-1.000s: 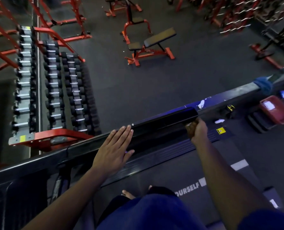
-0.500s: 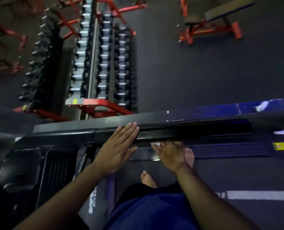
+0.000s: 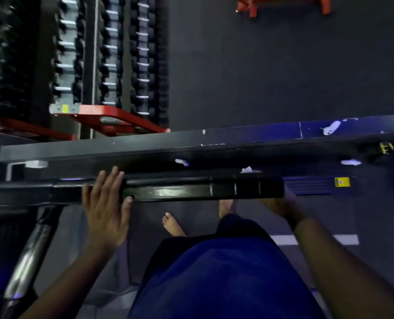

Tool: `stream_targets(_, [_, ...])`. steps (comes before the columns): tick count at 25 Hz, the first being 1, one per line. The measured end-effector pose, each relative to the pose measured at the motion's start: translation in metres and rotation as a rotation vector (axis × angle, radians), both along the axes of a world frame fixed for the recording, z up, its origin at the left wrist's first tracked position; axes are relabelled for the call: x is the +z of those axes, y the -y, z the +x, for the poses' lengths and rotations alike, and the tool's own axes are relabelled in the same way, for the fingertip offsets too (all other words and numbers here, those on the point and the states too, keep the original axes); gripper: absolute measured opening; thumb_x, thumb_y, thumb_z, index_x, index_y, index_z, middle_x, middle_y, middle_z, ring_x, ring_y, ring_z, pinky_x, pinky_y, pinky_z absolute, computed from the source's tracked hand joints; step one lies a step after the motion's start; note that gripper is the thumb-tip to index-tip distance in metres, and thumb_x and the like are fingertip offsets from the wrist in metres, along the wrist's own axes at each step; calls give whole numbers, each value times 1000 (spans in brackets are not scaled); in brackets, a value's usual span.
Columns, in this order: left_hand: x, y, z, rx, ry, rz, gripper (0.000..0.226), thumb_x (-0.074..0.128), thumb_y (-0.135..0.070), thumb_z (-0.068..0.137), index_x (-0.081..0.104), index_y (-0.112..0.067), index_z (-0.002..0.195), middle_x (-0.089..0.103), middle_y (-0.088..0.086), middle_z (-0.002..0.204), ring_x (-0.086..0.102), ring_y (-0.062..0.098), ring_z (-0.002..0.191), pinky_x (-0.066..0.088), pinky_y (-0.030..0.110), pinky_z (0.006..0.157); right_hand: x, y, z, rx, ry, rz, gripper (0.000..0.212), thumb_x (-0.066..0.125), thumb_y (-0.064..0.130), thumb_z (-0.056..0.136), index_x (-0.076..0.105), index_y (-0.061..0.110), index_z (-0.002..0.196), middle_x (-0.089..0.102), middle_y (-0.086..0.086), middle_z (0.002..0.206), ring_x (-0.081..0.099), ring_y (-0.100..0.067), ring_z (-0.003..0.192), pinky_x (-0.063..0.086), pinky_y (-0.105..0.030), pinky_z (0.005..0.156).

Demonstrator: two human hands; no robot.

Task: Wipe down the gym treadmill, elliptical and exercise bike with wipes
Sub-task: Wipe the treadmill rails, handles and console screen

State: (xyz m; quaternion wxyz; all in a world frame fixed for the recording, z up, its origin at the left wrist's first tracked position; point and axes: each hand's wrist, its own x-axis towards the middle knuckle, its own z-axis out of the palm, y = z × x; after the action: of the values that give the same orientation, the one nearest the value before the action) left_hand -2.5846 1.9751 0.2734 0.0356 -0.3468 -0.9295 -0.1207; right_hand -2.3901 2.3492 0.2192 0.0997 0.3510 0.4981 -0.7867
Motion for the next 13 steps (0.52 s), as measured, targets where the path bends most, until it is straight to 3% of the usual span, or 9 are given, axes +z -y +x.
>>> stream_targets(3, [-2,-6,5,40,-12,15,52,35,-32,105,48,-4,146,43,11,157,35,34,148,21,66,116,29,-22,-4,142,113,113,30,43,14,104,70,12,117,76,0,107,69,-18,98,51,-37,87])
stream_targets(7, [0,-14,13,128,19,34,52,33,-31,105,47,-4,147,41,12,158,31,34,150,16,62,120,71,-26,-13,383,6,286,40,38,29,104,71,15,121,72,7,119,64,-4,111,48,-18,93])
stream_targets(10, [-1,-14,16,157,28,25,53,31,-32,105,45,-4,149,39,12,160,29,33,151,17,61,120,92,-27,2,488,-75,518,39,41,33,98,68,28,125,67,16,128,56,3,123,43,-18,103])
stream_targets(13, [-2,-17,19,185,25,37,53,31,-30,105,45,-4,149,38,12,160,29,33,151,17,61,120,109,-26,16,607,-126,802,38,43,33,101,60,28,134,57,16,141,44,11,132,35,-12,110])
